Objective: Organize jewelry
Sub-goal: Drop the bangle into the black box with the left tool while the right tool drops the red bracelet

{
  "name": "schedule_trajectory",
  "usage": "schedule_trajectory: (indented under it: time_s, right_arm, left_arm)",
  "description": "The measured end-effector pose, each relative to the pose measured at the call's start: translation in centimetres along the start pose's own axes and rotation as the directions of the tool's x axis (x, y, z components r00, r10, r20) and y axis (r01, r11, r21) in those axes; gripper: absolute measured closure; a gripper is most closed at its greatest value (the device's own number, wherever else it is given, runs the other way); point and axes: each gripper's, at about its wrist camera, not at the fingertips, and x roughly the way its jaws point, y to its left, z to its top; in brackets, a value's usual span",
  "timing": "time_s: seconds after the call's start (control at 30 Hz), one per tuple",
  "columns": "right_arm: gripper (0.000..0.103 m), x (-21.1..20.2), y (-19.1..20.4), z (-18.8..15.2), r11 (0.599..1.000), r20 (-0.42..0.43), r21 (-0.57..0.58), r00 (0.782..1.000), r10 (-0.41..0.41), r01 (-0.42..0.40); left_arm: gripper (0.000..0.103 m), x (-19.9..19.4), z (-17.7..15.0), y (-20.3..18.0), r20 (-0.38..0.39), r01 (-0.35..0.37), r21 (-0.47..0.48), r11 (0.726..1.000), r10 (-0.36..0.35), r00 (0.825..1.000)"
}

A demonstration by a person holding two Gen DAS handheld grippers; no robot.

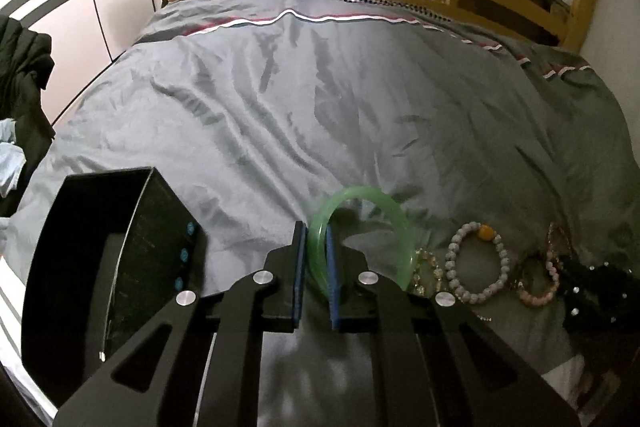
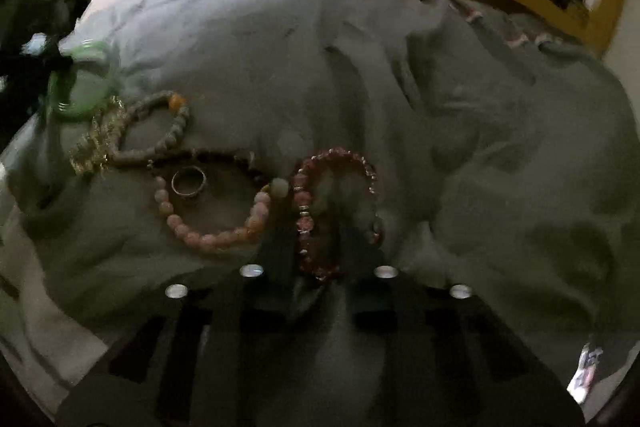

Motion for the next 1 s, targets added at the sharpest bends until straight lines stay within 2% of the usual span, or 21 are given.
schedule_trajectory:
  time_s: [0.03, 0.17, 0.23, 0.27, 0.33, 0.5, 0.73, 0.9, 1.0]
  right_arm:
    - [0.094, -0.3, -0.1, -0.1, 0.998, -0.002, 0.015, 0.998, 0.057, -0.057]
    - [0.095, -0.6, 0.7, 0.3, 0.985, 0.009, 0.018, 0.985, 0.172, -0.172]
    - [0.095, -1.4, 0.4, 0.7, 0.955, 0.072, 0.072, 0.957, 0.283, -0.288]
    - [0.095, -2.0, 0.1, 0.9, 0.931, 0.118, 0.102, 0.934, 0.338, -0.35]
    - [0.095, -3.4, -0.8, 1.0, 0.895, 0.192, 0.142, 0.898, 0.395, -0.424]
    - [0.095, -4.4, -2.1, 2.0, 0.841, 0.304, 0.186, 0.844, 0.443, -0.508]
    - [0.095, -6.2, -2.2, 2.4, 0.768, 0.396, 0.218, 0.774, 0.494, -0.602]
    - [0.095, -8.7, -1.8, 3.0, 0.767, 0.418, 0.196, 0.759, 0.499, -0.611]
    - [0.095, -9.6, -0.5, 3.3, 0.783, 0.397, 0.183, 0.773, 0.495, -0.595]
  left_arm:
    - [0.094, 0.0, 0.0, 0.1, -0.001, 0.003, -0.002, 1.0, -0.003, 1.0]
    - [0.094, -0.6, 0.2, 0.5, 0.008, 0.01, -0.012, 1.0, -0.01, 1.0]
    - [0.094, -0.9, 0.1, 0.9, 0.006, 0.023, -0.031, 0.999, -0.023, 1.0]
    - [0.094, -1.0, 0.1, 1.0, 0.007, 0.026, -0.035, 0.999, -0.025, 1.0]
    - [0.094, -1.5, 0.1, 1.3, 0.006, 0.031, -0.043, 0.999, -0.031, 1.0]
    - [0.093, -2.6, -0.6, 1.3, 0.003, 0.057, -0.04, 0.998, -0.056, 0.998]
    - [0.093, -4.5, -0.8, 1.2, 0.036, 0.081, -0.028, 0.996, -0.08, 0.996]
    - [0.093, -7.5, -0.8, 2.2, 0.086, 0.089, -0.037, 0.995, -0.085, 0.993]
    - [0.093, -9.1, -0.7, 3.6, 0.11, 0.083, -0.057, 0.995, -0.076, 0.991]
